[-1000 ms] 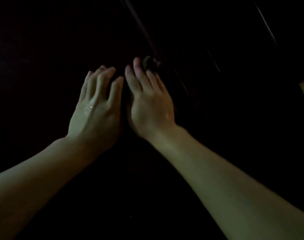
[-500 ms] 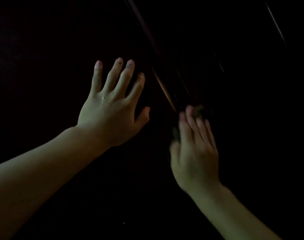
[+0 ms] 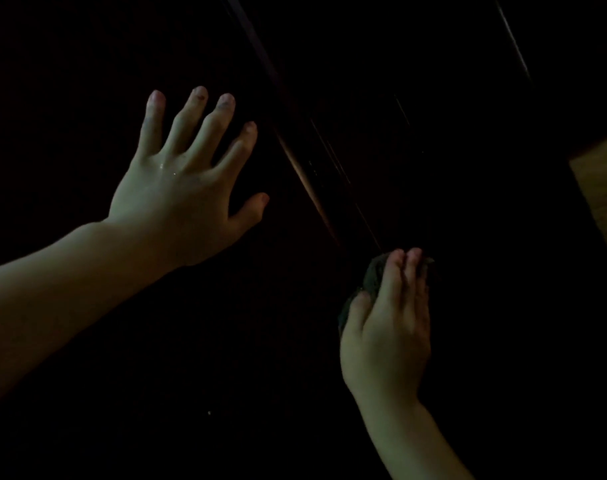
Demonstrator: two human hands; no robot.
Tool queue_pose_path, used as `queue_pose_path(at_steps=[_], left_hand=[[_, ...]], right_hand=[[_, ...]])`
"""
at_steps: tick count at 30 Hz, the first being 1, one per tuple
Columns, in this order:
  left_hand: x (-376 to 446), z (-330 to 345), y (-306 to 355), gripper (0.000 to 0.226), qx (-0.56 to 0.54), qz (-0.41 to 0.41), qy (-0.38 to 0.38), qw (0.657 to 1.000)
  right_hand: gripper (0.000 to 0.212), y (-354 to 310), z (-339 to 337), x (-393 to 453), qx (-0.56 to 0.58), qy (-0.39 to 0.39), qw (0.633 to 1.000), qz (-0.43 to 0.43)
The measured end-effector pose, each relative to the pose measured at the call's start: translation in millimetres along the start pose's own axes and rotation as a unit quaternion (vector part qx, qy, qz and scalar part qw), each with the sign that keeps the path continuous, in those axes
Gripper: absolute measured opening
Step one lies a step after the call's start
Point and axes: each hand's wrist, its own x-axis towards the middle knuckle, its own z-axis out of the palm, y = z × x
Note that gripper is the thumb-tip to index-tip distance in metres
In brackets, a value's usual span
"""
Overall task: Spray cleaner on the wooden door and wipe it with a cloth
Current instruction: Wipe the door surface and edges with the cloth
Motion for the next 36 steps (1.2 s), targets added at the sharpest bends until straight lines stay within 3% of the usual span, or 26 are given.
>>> queue_pose_path(at_steps=[5,8,13,18,20,23,25,29,32,34,36], left_hand=[[-0.3,-1.2,7.5,0.086,0.003,0.002,-0.003,1.0],[0.2,-1.9,7.0,0.086,0.005,0.013,-0.005,1.0],[1.5,2.5,8.8,0.085,0.002,0.019,0.01,1.0],[2.7,4.9,14.4,0.083,-0.002,0.033,0.015,0.999],[1.1,3.7,15.5,0.081,0.0,0.035,0.006,0.999],[-2.7,2.2,16.5,0.082,0.008,0.026,0.002,1.0],[-3.1,2.2,18.2,0.079,0.006,0.035,0.004,0.999],[-2.2,3.1,17.6,0.082,0.007,0.037,-0.001,0.999],[-6.0,2.3,19.7,0.08,0.009,0.044,-0.008,0.999],[-11.0,2.6,22.1,0.081,0.01,0.047,-0.014,0.999],[-16.1,3.4,24.6,0.082,0.014,0.049,-0.014,0.999]], right_hand=[[0.06,-71.5,-5.0,69.1,0.017,-0.066,0.974,-0.215],[0.056,-99.2,-4.9,96.5,0.032,-0.076,0.963,-0.255],[0.055,-34.4,3.9,29.4,0.072,0.018,0.985,-0.156],[0.055,-1.6,5.6,-23.2,0.03,0.041,0.998,-0.028],[0.058,-21.2,5.2,-13.4,0.046,0.035,0.998,-0.036],[0.06,-64.8,3.7,17.4,0.079,-0.013,0.985,-0.155],[0.06,-72.6,4.3,25.1,0.087,-0.029,0.981,-0.172],[0.056,-18.0,9.5,-21.7,0.06,0.06,0.995,-0.051],[0.058,9.2,10.6,-55.8,0.029,0.065,0.995,0.063],[0.062,6.7,9.7,-59.6,0.025,0.055,0.994,0.093],[0.064,-7.0,8.0,-46.3,0.033,0.052,0.996,0.062]])
